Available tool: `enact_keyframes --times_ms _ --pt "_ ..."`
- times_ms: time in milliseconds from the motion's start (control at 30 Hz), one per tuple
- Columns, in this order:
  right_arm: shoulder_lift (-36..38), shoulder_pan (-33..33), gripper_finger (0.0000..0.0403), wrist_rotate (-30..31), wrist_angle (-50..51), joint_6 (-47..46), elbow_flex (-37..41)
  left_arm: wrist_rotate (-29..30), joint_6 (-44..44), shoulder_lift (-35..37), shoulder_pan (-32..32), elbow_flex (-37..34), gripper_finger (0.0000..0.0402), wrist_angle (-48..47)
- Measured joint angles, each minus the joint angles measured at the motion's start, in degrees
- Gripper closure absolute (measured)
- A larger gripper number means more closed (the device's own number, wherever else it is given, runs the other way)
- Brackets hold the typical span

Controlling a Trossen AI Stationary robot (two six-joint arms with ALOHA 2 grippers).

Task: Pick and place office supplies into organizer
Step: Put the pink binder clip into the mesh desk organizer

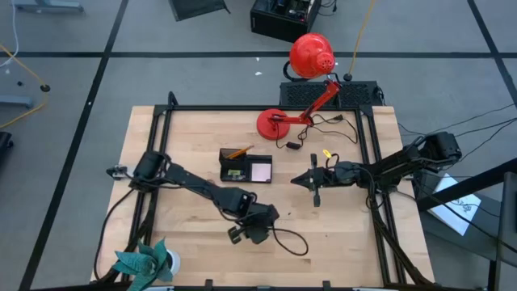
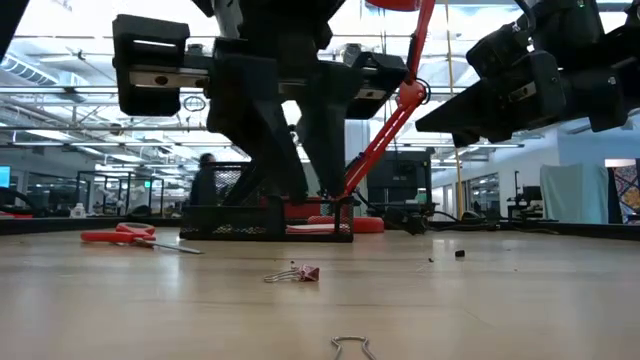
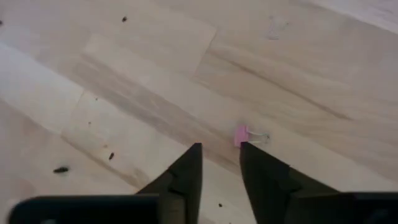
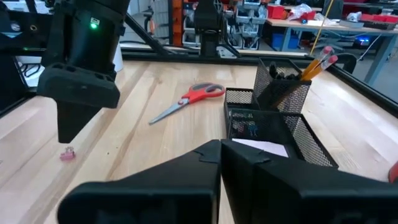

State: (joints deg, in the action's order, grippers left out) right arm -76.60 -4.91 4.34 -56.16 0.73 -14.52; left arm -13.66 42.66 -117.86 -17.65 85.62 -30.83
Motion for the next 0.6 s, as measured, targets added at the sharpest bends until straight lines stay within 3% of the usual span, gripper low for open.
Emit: enact_keyframes --times_ms 133,233,600 --pt "-0.01 0.1 0.0399 0.03 -0.06 0.12 0.0 -3.29 3.34 -0.02 0.79 0.0 0.0246 0.54" --pt "0.0 0.37 0.0399 0.0 -0.07 0.2 0.0 -7.21 7.79 -0.04 0.79 0.0 0.0236 -0.79" --pt "-0.01 0.5 0.0399 0.08 -0.15 1.27 0.02 -8.82 10.07 -1.11 0.53 0.0 0.0273 1.14"
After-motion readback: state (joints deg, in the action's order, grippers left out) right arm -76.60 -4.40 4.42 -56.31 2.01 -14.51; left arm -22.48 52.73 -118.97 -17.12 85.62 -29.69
